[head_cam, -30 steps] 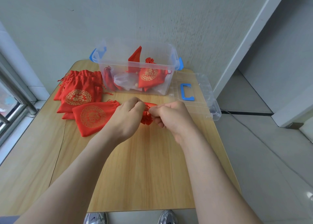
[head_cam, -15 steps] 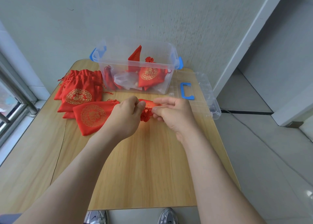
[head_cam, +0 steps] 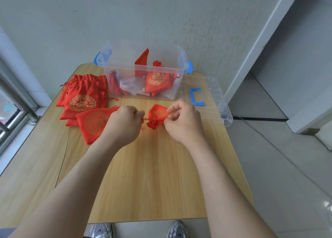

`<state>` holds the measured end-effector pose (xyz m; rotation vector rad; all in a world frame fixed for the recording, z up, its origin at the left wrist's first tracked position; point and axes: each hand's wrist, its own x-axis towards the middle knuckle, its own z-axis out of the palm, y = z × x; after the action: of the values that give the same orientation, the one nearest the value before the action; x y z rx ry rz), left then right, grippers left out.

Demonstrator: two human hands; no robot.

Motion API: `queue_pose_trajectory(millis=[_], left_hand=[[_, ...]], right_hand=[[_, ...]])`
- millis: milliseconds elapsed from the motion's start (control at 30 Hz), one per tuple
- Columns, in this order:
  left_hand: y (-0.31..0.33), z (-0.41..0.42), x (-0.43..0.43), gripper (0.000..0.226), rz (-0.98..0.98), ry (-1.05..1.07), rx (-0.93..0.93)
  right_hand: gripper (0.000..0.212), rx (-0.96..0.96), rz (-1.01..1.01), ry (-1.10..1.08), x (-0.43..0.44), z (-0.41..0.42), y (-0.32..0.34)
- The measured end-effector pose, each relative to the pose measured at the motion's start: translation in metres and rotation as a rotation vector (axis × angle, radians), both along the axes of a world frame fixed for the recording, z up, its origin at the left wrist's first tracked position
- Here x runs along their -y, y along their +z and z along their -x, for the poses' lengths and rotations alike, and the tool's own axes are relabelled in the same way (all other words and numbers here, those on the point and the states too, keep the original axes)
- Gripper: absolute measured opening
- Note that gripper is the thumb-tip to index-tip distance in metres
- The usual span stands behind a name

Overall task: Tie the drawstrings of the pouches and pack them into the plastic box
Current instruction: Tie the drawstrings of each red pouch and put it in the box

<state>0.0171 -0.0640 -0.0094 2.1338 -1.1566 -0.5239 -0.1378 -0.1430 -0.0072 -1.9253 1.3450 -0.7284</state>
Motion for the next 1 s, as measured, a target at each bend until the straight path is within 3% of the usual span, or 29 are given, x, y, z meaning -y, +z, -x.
queue_pose_trajectory(millis=[200,333,467,667,867,1000], left_hand=[[-0.008,-0.003,-0.001,0.035,-0.026,-0.013,0.135],[-0.007,0.000,-0.005,0.030,0.069,-0.071,0.217],[0.001,0.007,-0.010,0.044,0.111,-0.232,0.253],[-0.003,0.024,-0.010,0.056,0.085,-0.232,0.308],[-0.009,0.019,-0.006,0.015,0.097,-0.188,0.261],[-0.007,0.021,-0.006,0.005,0.110,-0.179,0.296]], right_hand=[[0.025,-0.012,0.059,0.034,-0.001,-0.001,-0.003],[0.028,-0.023,0.063,0.069,0.000,0.000,-0.005],[0.029,-0.083,0.088,0.101,-0.001,-0.003,-0.005],[0.030,-0.125,0.179,0.172,-0.008,-0.004,0.000],[0.028,-0.088,0.357,0.172,-0.009,-0.006,-0.002],[0.026,-0.113,0.345,0.204,-0.005,-0.004,-0.009]])
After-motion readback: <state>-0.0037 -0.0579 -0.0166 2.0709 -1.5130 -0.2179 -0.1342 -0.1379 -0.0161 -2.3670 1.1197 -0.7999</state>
